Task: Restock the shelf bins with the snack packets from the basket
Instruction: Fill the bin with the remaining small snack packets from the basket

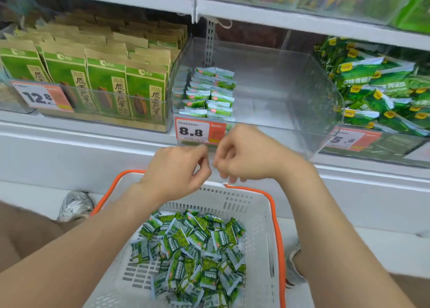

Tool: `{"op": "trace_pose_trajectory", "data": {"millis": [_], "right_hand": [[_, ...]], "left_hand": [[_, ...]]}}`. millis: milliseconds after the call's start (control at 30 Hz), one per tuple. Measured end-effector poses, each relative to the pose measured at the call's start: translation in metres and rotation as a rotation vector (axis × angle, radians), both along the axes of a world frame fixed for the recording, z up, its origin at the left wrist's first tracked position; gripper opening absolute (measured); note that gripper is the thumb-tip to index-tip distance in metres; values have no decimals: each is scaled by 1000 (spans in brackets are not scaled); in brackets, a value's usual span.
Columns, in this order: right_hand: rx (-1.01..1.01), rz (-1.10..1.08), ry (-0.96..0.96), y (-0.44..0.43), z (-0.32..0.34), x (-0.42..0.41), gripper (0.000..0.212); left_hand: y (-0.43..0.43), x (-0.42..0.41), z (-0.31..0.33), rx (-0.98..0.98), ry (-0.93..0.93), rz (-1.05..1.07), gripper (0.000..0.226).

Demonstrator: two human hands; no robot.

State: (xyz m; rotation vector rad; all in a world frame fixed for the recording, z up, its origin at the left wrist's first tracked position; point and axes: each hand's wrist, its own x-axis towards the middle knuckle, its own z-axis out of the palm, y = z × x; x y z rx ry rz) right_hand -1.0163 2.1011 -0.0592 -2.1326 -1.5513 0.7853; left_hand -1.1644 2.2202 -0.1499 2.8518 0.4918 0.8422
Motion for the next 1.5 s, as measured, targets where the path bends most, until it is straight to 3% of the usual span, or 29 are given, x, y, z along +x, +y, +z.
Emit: {"op": "trace_pose_trajectory", "data": {"millis": [100,167,333,500,667,733,800,833,967,1067,1167,1233,1400,1500], "right_hand": [[-402,40,-44,-4,-70,11,24],[-529,71,-145,-14,-129,16,24],[-584,159,-309,-39,-258,-2,20],[-516,287,-431,-56,-310,-20,73],[-495,317,-675,-41,-321,-21,82],[-546,312,-675,-35,-319,-19,70],[-584,266,-521,-32,-315,-18,23],[-568,210,-398,-32,-313,-16,11],[-333,-55,94,-25,-284,5,38],[-129,-207,399,-21,-243,14,47],[25,-298,515,-23,-214,14,51],[67,-307,525,-25,-200,11,49],[20,-227,556,-24,-160,7,49],[-4,-88,449,-20,-104,9,24]], "left_hand": [[-8,2,-30,-83,555,-129,14],[-18,3,-47,-80,772,-198,18],[-31,1,-85,-109,981,-248,24],[-26,0,-110,-140,1083,-231,27],[-18,3,-116,-162,1067,-204,27],[-17,5,-116,-192,1058,-209,27],[-16,5,-114,-235,1051,-214,27],[-15,5,-112,-249,1041,-210,27],[-11,10,-103,-298,982,-56,13],[-3,13,-91,-543,824,47,11],[4,9,-81,-920,572,61,19],[4,6,-75,-1038,435,71,17],[-1,0,-51,-851,296,86,22],[-8,-2,-22,-623,172,105,21]]}}
